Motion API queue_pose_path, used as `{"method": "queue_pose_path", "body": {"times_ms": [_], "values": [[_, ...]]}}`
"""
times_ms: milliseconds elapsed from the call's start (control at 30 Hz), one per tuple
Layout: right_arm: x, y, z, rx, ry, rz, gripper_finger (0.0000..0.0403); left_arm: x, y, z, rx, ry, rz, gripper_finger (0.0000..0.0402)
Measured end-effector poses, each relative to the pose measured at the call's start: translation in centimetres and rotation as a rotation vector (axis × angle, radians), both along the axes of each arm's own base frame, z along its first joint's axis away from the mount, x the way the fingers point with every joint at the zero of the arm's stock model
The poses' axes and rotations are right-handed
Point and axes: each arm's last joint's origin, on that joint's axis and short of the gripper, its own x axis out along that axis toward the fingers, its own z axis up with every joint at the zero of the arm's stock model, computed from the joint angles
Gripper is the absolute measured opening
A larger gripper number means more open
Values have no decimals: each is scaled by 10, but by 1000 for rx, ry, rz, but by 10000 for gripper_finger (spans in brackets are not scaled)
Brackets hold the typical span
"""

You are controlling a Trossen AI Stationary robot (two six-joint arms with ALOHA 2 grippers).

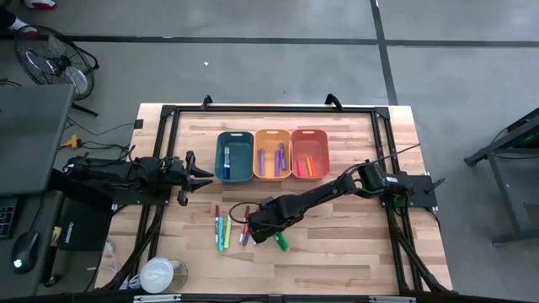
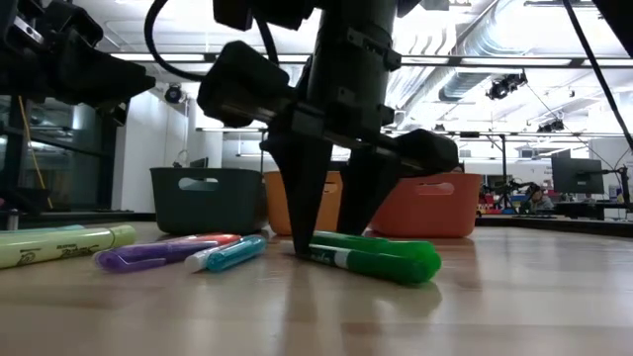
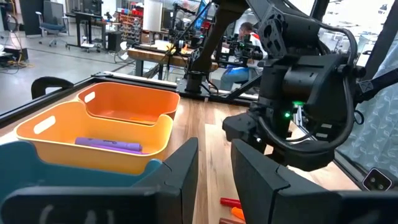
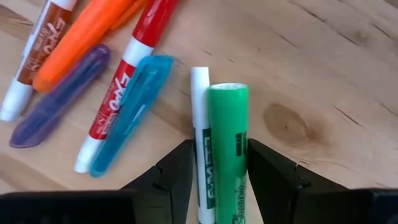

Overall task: Pick & Place Markers
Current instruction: Put the green highlighter pen into the yellow bin

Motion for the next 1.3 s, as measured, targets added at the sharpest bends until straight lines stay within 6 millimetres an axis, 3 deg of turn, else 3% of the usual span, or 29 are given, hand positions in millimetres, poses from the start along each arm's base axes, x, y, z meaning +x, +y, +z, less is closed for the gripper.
{"method": "queue_pose_path", "body": {"times_ms": [433,1300], "values": [[-2,-1,-2,-30,22,57,137,0,0,0,0,0,0,94],[-1,1,19,-34,17,123,137,0,0,0,0,0,0,94]]}}
